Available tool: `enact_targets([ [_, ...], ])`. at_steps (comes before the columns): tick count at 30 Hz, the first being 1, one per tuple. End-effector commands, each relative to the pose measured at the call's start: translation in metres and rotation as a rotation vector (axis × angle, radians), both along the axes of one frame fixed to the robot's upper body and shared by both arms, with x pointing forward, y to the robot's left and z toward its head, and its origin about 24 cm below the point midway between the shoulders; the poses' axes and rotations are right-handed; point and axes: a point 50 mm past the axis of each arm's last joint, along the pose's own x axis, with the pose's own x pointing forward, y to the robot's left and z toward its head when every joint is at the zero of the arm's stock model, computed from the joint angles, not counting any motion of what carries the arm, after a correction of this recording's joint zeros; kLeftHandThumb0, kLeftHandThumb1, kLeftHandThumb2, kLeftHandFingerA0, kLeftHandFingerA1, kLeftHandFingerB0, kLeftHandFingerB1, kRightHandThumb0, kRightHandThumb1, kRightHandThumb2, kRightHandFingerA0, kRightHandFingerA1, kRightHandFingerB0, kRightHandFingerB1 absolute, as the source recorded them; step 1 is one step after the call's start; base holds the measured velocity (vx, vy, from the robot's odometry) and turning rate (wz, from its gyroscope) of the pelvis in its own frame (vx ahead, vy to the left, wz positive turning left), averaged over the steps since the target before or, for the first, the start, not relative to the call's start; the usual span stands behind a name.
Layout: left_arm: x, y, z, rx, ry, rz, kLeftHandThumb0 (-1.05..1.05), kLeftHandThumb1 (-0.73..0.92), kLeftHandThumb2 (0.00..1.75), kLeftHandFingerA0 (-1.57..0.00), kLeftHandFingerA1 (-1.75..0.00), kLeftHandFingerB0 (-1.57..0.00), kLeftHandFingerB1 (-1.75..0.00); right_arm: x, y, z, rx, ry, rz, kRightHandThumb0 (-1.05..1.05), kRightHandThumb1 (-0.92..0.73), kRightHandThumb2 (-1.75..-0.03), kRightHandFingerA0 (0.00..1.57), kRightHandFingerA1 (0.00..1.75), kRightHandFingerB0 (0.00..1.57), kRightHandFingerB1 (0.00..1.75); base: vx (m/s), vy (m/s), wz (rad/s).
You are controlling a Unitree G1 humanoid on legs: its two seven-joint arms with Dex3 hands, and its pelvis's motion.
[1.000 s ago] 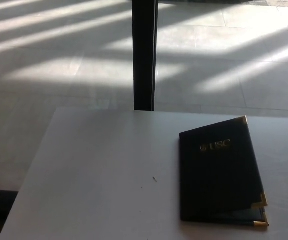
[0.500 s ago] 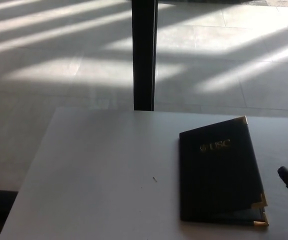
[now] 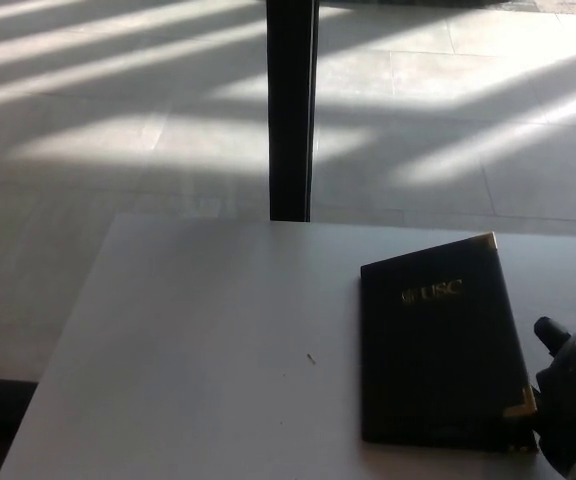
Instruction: There is a diary kept infront of the robot and the robot uses its right hand to grab its cover and puses it to the left to open it.
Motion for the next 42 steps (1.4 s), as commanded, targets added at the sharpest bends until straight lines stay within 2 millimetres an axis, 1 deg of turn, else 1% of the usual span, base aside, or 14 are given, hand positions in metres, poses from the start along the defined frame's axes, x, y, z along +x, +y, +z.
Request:
enact_targets([
  [1,-0.001,0.005,0.005,0.017,-0.004,0.016,-1.05,0.92,1.21,-0.28,-1.65,-0.15,-1.37,-0.002,0.007,-0.002,-0.015,0.013,-0.009,-0.75,-0.92,-0.77,0.45,0.59,0.34,0.45,0.0,0.0,0.0],
  [8,-0.002,0.005,0.004,0.018,-0.006,0.007,-0.97,0.72,1.58,-0.4,-1.22,0.0,-0.93,-0.008,0.04,-0.004,0.036,0.0,0.082,-0.61,-0.76,-1.19,0.43,0.68,0.15,0.49,0.0,0.0,0.0],
  [9,-0.002,0.005,0.004,0.017,-0.005,0.002,-1.05,0.92,1.2,-0.19,-1.65,-0.12,-1.35,-0.008,0.044,-0.004,0.039,0.004,0.091,-0.79,-0.92,-0.82,0.41,0.6,0.3,0.46,0.0,0.0,0.0],
  [11,-0.004,0.005,0.004,0.021,0.001,-0.006,-1.05,0.92,1.2,-0.2,-1.65,-0.12,-1.35,-0.009,0.057,-0.004,0.055,0.006,0.127,-0.6,-0.76,-1.2,0.41,0.66,0.13,0.48,0.0,0.0,0.0],
  [17,-0.002,0.006,0.005,0.023,0.002,0.0,-1.05,0.92,1.2,-0.26,-1.69,-0.17,-1.41,-0.004,0.089,0.014,0.063,-0.052,0.217,-0.82,-0.89,-0.92,0.39,0.63,0.3,0.5,0.0,0.0,0.0],
  [18,-0.002,0.006,0.005,0.024,0.002,0.017,-0.92,0.71,1.56,-0.37,-1.18,0.0,-0.9,-0.004,0.095,0.018,0.043,-0.079,0.249,-0.77,-0.92,-0.88,0.4,0.64,0.29,0.5,0.0,0.0,0.0],
  [19,-0.002,0.006,0.006,0.023,-0.003,0.016,-1.05,0.92,1.21,-0.27,-1.68,-0.15,-1.37,-0.003,0.1,0.022,0.041,-0.09,0.267,-0.79,-0.92,-0.86,0.39,0.64,0.29,0.49,0.0,0.0,0.0],
  [28,0.0,0.007,0.007,0.032,0.002,0.009,-1.05,0.92,1.2,-0.3,-1.66,-0.19,-1.36,-0.004,0.132,0.047,-0.079,-0.194,0.428,-0.8,-0.91,-0.85,0.47,0.69,0.33,0.52,0.0,0.0,0.0],
  [30,0.001,0.007,0.008,0.03,-0.003,0.016,-0.88,0.7,1.54,-0.31,-1.12,0.0,-0.88,-0.002,0.133,0.048,-0.094,-0.195,0.44,-0.82,-0.91,-0.83,0.43,0.68,0.33,0.52,0.0,0.0,0.0],
  [34,0.002,0.008,0.009,0.028,-0.006,0.017,-0.89,0.72,1.55,-0.33,-1.14,0.0,-0.89,-0.001,0.134,0.047,-0.156,-0.189,0.484,-0.82,-0.92,-0.9,0.39,0.68,0.27,0.51,0.0,0.0,0.0],
  [36,0.003,0.01,0.01,0.034,0.003,0.015,-1.05,0.92,1.21,-0.25,-1.7,-0.15,-1.38,0.0,0.135,0.046,-0.243,-0.198,0.542,-0.78,-0.92,-0.9,0.4,0.68,0.27,0.53,0.0,0.0,0.0],
  [40,0.006,0.009,0.012,0.041,-0.005,0.009,-1.05,0.92,1.19,-0.28,-1.69,-0.18,-1.39,0.003,0.132,0.043,-0.313,-0.195,0.574,-0.76,-0.92,-0.88,0.41,0.72,0.29,0.55,0.0,0.0,0.0],
  [41,0.007,0.009,0.012,0.044,-0.004,0.004,-0.91,0.67,1.52,-0.33,-1.14,0.0,-0.89,0.005,0.13,0.04,-0.34,-0.19,0.589,-0.76,-0.92,-0.86,0.41,0.71,0.29,0.55,0.0,0.0,0.0],
  [42,0.007,0.01,0.012,0.039,-0.011,0.008,-1.05,0.92,1.18,-0.27,-1.68,-0.17,-1.4,0.009,0.128,0.038,-0.384,-0.177,0.598,-0.77,-0.92,-0.88,0.4,0.68,0.28,0.53,0.0,0.0,0.0],
])
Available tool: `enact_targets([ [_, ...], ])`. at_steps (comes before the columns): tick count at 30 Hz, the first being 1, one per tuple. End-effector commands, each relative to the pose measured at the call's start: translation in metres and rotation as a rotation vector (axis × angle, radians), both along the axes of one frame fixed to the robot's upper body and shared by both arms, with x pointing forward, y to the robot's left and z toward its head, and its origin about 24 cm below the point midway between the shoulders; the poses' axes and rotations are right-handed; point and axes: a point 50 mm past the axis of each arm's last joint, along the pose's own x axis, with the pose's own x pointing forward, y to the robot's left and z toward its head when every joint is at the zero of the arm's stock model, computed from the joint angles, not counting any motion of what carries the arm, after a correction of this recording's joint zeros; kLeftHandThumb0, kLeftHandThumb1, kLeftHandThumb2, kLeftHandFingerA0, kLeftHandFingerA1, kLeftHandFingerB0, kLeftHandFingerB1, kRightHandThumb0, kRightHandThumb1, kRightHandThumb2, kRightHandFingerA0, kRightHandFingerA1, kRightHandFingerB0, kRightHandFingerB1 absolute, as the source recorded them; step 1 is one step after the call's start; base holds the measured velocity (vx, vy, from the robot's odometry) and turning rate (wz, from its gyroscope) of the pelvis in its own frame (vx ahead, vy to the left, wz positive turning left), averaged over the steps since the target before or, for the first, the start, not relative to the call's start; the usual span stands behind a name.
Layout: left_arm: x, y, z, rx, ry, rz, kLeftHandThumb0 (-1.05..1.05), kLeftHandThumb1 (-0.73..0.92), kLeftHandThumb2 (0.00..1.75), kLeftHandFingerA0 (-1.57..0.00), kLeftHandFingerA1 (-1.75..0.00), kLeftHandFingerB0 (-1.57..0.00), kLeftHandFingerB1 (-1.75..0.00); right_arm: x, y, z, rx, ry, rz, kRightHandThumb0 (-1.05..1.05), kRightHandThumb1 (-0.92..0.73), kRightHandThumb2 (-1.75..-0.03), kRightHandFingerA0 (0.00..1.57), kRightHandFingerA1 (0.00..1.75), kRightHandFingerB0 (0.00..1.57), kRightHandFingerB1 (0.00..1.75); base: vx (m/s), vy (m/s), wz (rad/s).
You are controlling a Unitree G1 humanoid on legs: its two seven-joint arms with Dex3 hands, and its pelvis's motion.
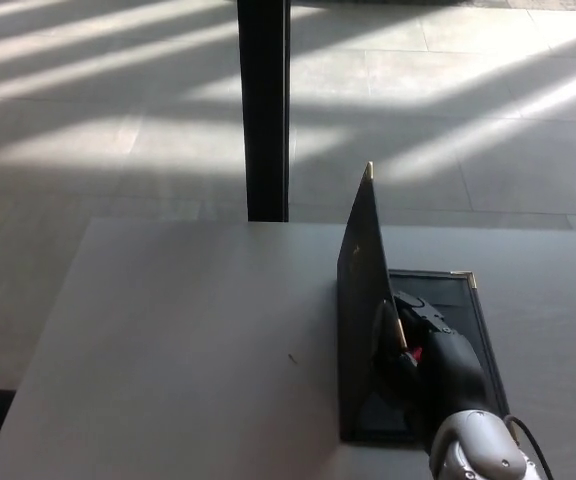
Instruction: There is a diary kept infront of the robot and the robot uses its right hand to grab its cover and puses it to the left to open it.
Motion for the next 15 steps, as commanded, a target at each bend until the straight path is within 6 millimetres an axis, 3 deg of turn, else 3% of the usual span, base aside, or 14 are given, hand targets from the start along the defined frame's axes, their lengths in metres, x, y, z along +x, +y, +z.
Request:
enact_targets([
  [1,0.001,0.008,0.009,0.027,-0.013,0.015,-1.05,0.92,1.18,-0.27,-1.68,-0.17,-1.4,0.01,0.012,0.001,-0.099,-0.028,0.179,-0.77,-0.92,-0.88,0.4,0.68,0.28,0.53,0.0,0.0,0.0],
  [9,0.003,0.01,0.012,0.032,-0.005,-0.008,-1.05,0.92,1.21,-0.21,-1.71,-0.13,-1.4,0.039,0.007,0.004,-0.373,-0.075,0.197,-0.76,-0.92,-0.82,0.49,0.71,0.33,0.53,0.0,0.0,0.0],
  [13,0.005,0.011,0.013,0.043,0.004,-0.008,-1.05,0.92,1.22,-0.26,-1.71,-0.15,-1.39,0.047,0.012,0.006,-0.418,-0.098,0.221,-0.77,-0.92,-0.8,0.49,0.73,0.36,0.55,0.0,0.0,0.0],
  [15,0.006,0.011,0.014,0.045,0.001,0.005,-1.05,0.92,1.2,-0.28,-1.7,-0.16,-1.38,0.048,0.024,0.01,-0.464,-0.126,0.242,-0.78,-0.92,-0.75,0.52,0.74,0.39,0.56,0.0,0.0,0.0],
])
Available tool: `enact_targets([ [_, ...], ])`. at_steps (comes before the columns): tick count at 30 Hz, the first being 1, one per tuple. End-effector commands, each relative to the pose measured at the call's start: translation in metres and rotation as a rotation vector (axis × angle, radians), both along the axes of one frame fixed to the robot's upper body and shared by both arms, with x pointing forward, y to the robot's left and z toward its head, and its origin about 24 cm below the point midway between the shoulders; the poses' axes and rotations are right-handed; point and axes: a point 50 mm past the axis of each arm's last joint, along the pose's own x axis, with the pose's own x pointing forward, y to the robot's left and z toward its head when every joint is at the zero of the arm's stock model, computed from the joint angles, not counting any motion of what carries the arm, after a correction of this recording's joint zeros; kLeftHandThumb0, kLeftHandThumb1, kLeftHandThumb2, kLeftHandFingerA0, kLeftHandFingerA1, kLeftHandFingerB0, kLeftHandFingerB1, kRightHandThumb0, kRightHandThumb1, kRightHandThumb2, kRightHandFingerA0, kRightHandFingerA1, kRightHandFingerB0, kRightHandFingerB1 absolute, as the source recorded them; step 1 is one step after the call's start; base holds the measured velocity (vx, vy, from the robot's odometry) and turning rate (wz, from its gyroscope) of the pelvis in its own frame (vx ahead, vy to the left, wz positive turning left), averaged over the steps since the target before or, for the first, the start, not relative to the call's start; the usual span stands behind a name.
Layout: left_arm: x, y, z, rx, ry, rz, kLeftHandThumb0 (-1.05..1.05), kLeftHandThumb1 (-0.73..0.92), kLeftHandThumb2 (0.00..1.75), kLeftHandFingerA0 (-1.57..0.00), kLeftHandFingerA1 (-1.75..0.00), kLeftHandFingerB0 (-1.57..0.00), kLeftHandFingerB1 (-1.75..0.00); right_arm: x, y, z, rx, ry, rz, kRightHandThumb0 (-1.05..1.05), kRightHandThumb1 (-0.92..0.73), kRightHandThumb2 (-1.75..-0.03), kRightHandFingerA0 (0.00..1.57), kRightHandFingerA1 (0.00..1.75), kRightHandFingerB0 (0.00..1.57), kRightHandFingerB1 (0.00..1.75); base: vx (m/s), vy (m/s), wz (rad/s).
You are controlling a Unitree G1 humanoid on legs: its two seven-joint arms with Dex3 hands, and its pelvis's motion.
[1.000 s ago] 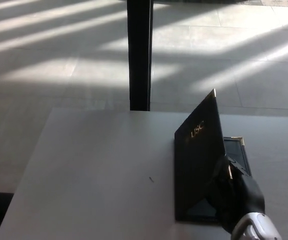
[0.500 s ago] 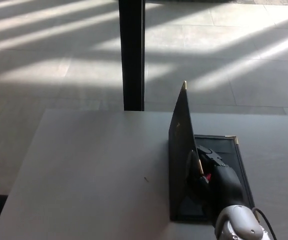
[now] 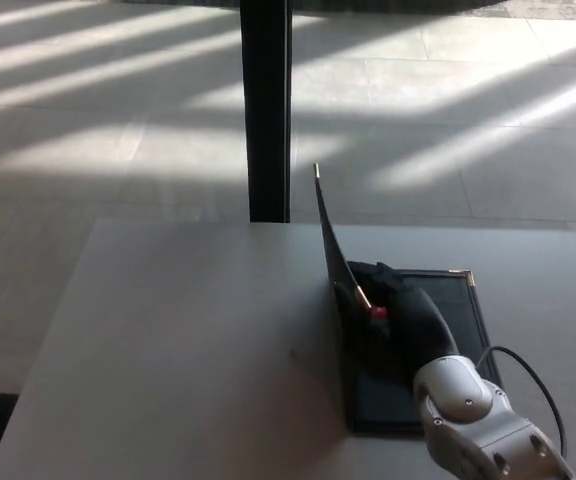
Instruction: There is a diary kept infront of the robot and the robot uses its right hand to grab its cover and puses it to the left to open it.
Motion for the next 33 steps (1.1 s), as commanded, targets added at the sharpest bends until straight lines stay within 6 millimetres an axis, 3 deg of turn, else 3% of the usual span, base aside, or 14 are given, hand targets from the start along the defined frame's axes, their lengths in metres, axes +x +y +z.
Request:
enact_targets([
  [1,0.002,0.006,0.007,0.018,-0.003,0.021,-1.05,0.92,1.18,-0.29,-1.72,-0.17,-1.41,0.006,0.018,0.005,-0.164,-0.076,0.122,-0.77,-0.92,-0.78,0.52,0.72,0.37,0.56,0.0,0.0,0.0],
  [2,0.003,0.005,0.006,0.014,-0.001,0.008,-1.05,0.92,1.19,-0.24,-1.67,-0.17,-1.41,0.004,0.03,0.009,-0.227,-0.101,0.166,-0.79,-0.92,-0.74,0.51,0.68,0.39,0.53,0.0,0.0,0.0],
  [3,0.003,0.005,0.006,0.016,0.002,0.008,-0.92,0.71,1.55,-0.36,-1.17,0.0,-0.9,0.002,0.038,0.011,-0.288,-0.116,0.195,-0.78,-0.92,-0.74,0.52,0.66,0.39,0.51,0.0,0.0,0.0],
  [4,0.004,0.004,0.006,0.015,0.001,0.003,-1.05,0.92,1.19,-0.28,-1.68,-0.16,-1.39,0.0,0.046,0.013,-0.29,-0.126,0.222,-0.75,-0.92,-0.72,0.59,0.84,0.46,0.56,0.0,0.0,0.0],
  [9,0.007,0.003,0.006,0.017,0.004,-0.019,-1.05,0.92,1.21,-0.2,-1.67,-0.12,-1.37,-0.005,0.066,0.015,-0.369,-0.179,0.33,-0.72,-0.92,-0.69,0.59,0.82,0.49,0.59,0.0,0.0,0.0],
  [10,0.008,0.003,0.007,0.012,-0.003,-0.025,-1.05,0.92,1.2,-0.17,-1.65,-0.09,-1.35,-0.011,0.083,0.017,-0.441,-0.151,0.407,-0.74,-0.89,-0.68,0.55,0.74,0.42,0.53,0.0,0.0,0.0],
  [12,0.012,0.001,0.006,0.014,0.0,-0.029,-1.05,0.92,1.2,-0.22,-1.68,-0.13,-1.36,-0.014,0.09,0.018,-0.541,-0.184,0.432,-0.75,-0.92,-0.67,0.65,0.8,0.47,0.54,0.0,0.0,0.0],
  [14,0.016,0.0,0.007,0.018,0.001,-0.033,-1.05,0.92,1.19,-0.26,-1.68,-0.15,-1.37,-0.02,0.097,0.017,-0.612,-0.217,0.466,-0.77,-0.9,-0.69,0.61,0.74,0.46,0.55,0.0,0.0,0.0],
  [16,0.018,0.0,0.007,0.011,-0.004,-0.026,-1.05,0.92,1.19,-0.25,-1.67,-0.14,-1.37,-0.026,0.103,0.015,-0.632,-0.252,0.479,-0.77,-0.9,-0.67,0.65,0.78,0.59,0.6,0.0,0.0,0.0],
  [19,0.022,-0.001,0.009,0.022,0.006,-0.046,-1.05,0.92,1.21,-0.24,-1.69,-0.14,-1.37,-0.034,0.11,0.014,-0.746,-0.326,0.512,-0.8,-0.91,-0.65,0.65,0.78,0.6,0.59,0.0,0.0,0.0],
  [20,0.023,-0.001,0.009,0.019,0.002,-0.046,-1.05,0.92,1.2,-0.22,-1.67,-0.13,-1.35,-0.038,0.113,0.014,-0.828,-0.346,0.528,-0.8,-0.91,-0.67,0.62,0.95,0.64,0.65,0.0,0.0,0.0],
  [25,0.022,-0.001,0.008,0.03,0.004,-0.071,-1.05,0.92,1.2,-0.22,-1.68,-0.15,-1.38,-0.056,0.124,0.009,-1.056,-0.498,0.596,-0.8,-0.89,-0.67,0.74,0.93,0.61,0.66,0.0,-0.002,0.01],
  [28,0.024,-0.002,0.008,0.023,-0.004,-0.064,-1.05,0.92,1.19,-0.2,-1.65,-0.12,-1.36,-0.062,0.124,0.002,-1.172,-0.615,0.59,-0.8,-0.84,-0.65,0.88,0.95,0.71,0.65,0.01,-0.009,0.09],
  [33,0.029,-0.002,0.011,0.023,-0.003,-0.072,-1.05,0.92,1.19,-0.17,-1.68,-0.1,-1.36,-0.074,0.13,0.0,-1.242,-0.752,0.615,-0.76,-0.79,-0.64,0.87,0.9,0.72,0.64,0.0,-0.002,0.02],
])
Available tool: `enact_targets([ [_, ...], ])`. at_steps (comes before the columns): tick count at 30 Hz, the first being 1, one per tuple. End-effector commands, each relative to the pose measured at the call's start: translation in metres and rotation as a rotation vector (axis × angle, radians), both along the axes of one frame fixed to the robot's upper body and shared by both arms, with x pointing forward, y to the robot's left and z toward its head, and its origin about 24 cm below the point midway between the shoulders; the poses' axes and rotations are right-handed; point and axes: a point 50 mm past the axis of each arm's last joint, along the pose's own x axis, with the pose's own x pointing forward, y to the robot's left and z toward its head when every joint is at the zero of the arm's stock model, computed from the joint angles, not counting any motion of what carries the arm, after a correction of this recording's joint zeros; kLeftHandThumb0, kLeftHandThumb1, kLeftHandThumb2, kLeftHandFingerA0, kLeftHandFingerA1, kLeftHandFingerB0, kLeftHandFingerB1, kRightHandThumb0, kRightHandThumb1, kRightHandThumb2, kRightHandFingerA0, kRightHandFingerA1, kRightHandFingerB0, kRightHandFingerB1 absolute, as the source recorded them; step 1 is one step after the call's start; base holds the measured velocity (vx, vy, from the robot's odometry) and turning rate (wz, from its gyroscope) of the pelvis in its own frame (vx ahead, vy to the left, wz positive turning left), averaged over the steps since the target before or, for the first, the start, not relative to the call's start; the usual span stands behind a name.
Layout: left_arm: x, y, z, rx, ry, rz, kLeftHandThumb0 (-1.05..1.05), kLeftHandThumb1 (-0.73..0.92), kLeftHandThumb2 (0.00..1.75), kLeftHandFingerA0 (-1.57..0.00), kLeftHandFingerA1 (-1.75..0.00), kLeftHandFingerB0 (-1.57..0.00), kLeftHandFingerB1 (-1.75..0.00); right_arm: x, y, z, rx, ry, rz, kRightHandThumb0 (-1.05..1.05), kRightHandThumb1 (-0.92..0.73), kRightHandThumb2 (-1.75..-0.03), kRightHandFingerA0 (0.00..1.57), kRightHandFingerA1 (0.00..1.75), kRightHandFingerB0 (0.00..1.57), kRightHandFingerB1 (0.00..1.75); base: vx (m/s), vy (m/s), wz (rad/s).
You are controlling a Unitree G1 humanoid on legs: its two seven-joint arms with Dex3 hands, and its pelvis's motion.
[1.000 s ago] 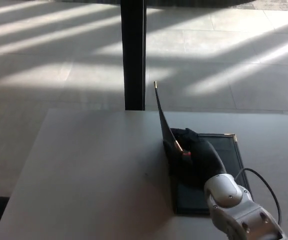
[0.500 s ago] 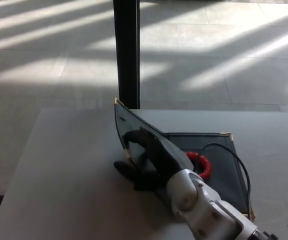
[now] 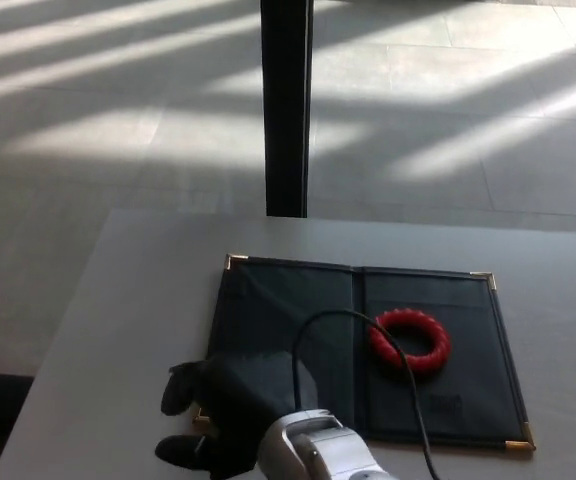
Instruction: There is a diary kept infront of the robot and the robot uses its right hand to grab its cover and puses it to the left to open it.
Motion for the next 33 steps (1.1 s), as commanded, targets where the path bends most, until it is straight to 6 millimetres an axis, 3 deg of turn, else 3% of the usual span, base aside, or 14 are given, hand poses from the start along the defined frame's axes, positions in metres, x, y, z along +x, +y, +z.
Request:
enact_targets([
  [1,0.005,0.004,0.006,0.01,0.013,-0.011,-1.05,0.92,1.19,-0.17,-1.68,-0.1,-1.36,-0.019,0.015,0.007,-0.253,-0.322,0.165,-0.76,-0.79,-0.64,0.87,0.9,0.72,0.64,0.0,0.0,0.0],
  [6,0.006,0.003,0.006,0.019,0.016,-0.013,-1.05,0.92,1.18,-0.22,-1.66,-0.13,-1.37,-0.036,0.026,0.009,-0.254,-0.3,0.229,-0.83,-0.91,-0.67,0.87,0.86,0.65,0.57,0.0,0.0,0.0],
  [12,0.007,0.002,0.005,0.006,0.0,-0.003,-1.05,0.92,1.19,-0.22,-1.71,-0.14,-1.39,-0.029,0.023,0.021,-0.225,-0.286,0.201,-0.83,-0.92,-0.69,0.86,0.86,0.63,0.56,0.0,0.0,0.0],
  [16,0.0,0.003,0.003,0.018,0.028,-0.006,-1.05,0.92,1.19,-0.22,-1.66,-0.13,-1.36,-0.017,0.015,0.035,-0.181,-0.29,0.168,-0.84,-0.92,-0.69,0.84,1.14,0.71,0.73,0.0,0.0,0.0],
  [18,-0.002,0.004,0.003,0.015,0.028,-0.003,-1.05,0.92,1.19,-0.22,-1.66,-0.13,-1.36,-0.012,0.012,0.042,-0.151,-0.292,0.157,-0.84,-0.92,-0.69,0.84,1.14,0.71,0.73,0.0,0.0,0.0],
  [21,-0.005,0.003,0.0,0.015,0.034,-0.005,-1.05,0.92,1.2,-0.26,-1.66,-0.16,-1.37,0.003,0.007,0.071,0.029,-0.177,0.104,-0.81,-0.91,-0.67,0.77,0.98,0.65,0.64,0.0,0.0,0.0],
  [22,-0.004,0.003,0.001,0.016,0.038,-0.02,-1.05,0.92,1.21,-0.21,-1.65,-0.11,-1.34,0.011,0.002,0.093,0.178,-0.119,0.085,-0.85,-0.92,-0.68,0.83,1.02,0.7,0.64,0.0,0.0,0.0],
  [24,-0.006,0.002,-0.001,-0.001,0.026,-0.011,-1.05,0.92,1.19,-0.22,-1.65,-0.1,-1.31,0.025,-0.005,0.133,0.336,-0.021,0.057,-0.83,-0.92,-0.71,0.85,1.33,0.64,0.59,0.0,0.0,0.0],
  [25,-0.007,0.002,-0.002,0.002,0.031,-0.008,-1.05,0.92,1.21,-0.26,-1.7,-0.16,-1.38,0.028,-0.009,0.149,0.408,-0.014,0.051,-0.78,-0.9,-0.68,0.92,1.18,0.72,0.64,0.0,0.0,0.0],
  [27,-0.007,0.0,-0.004,0.002,0.037,-0.003,-1.05,0.92,1.21,-0.26,-1.7,-0.16,-1.38,0.031,-0.016,0.166,0.484,-0.011,0.048,-0.78,-0.9,-0.68,0.92,1.18,0.72,0.64,0.0,0.0,0.0],
  [28,-0.007,-0.001,-0.004,-0.001,0.034,0.001,-1.05,0.92,1.19,-0.24,-1.69,-0.16,-1.36,0.033,-0.022,0.179,0.54,0.004,0.041,-0.78,-0.9,-0.67,0.75,0.87,0.68,0.57,0.0,0.0,0.0],
  [29,-0.009,-0.002,-0.006,-0.012,0.029,0.016,-1.05,0.92,1.19,-0.24,-1.7,-0.15,-1.37,0.036,-0.038,0.205,0.654,-0.008,0.06,-0.77,-0.91,-0.67,0.78,0.67,0.7,0.53,0.0,0.0,0.0],
  [32,-0.011,-0.002,-0.007,-0.009,0.035,0.005,-1.05,0.92,1.2,-0.21,-1.67,-0.12,-1.35,0.033,-0.08,0.239,0.784,-0.036,0.029,-0.73,-0.92,-0.68,0.77,0.58,0.65,0.5,0.0,0.0,0.0],
  [33,-0.011,-0.002,-0.007,-0.009,0.035,0.005,-1.05,0.92,1.2,-0.21,-1.67,-0.12,-1.35,0.033,-0.082,0.24,0.788,-0.038,0.029,-0.73,-0.92,-0.68,0.77,0.58,0.65,0.5,0.0,0.0,0.0],
])
